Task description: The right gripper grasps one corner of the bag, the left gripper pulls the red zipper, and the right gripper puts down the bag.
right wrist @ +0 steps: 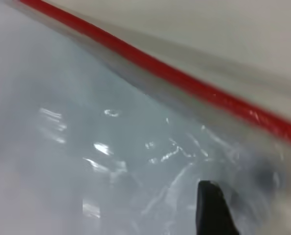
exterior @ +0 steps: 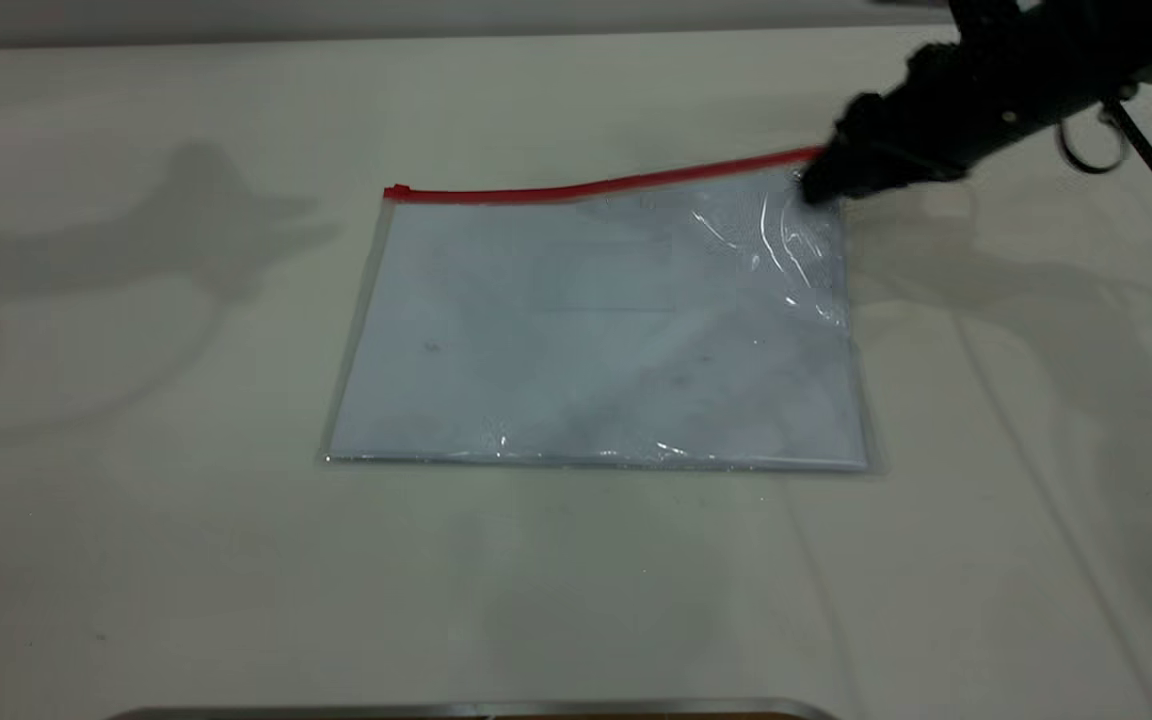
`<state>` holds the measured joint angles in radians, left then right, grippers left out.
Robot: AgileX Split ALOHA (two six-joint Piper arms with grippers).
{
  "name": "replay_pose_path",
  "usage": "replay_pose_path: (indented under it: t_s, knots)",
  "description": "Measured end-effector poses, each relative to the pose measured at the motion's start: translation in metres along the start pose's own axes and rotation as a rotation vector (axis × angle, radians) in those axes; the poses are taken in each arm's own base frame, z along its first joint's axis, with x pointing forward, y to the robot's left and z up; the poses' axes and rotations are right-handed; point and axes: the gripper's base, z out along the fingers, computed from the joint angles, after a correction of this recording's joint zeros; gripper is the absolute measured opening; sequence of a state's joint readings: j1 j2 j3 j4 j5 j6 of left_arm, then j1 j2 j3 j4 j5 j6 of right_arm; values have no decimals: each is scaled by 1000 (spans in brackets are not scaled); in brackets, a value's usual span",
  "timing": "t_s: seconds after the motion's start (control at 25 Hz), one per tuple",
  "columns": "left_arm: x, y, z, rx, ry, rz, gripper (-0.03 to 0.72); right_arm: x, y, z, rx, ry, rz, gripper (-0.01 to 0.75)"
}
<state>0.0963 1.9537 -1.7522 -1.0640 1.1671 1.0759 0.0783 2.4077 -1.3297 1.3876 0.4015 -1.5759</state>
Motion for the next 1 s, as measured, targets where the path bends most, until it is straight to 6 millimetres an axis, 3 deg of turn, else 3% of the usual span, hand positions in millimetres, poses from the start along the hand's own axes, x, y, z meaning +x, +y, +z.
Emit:
replay_pose_path:
  t_s: [0.2,0.4,0.52,0.8,1.0]
  knots:
    - [-31,-62,-44,-57,-79,47,414,-9,2,-30,50,76,116,471]
    - [-43,-120,-85,-164,-96,50,414,-24,39,-81,-40,283,143,471]
    - [-42,-147,-105,-259,-85,11,414,-27,60,-116,-94,408,117,471]
    - [-30,-195,-144,-489,-96,-113,413,-39,90,-183,-169,465,85,471]
    - [-1,-228,-153,-525,-96,-125,412,-43,103,-217,-155,430,88,471]
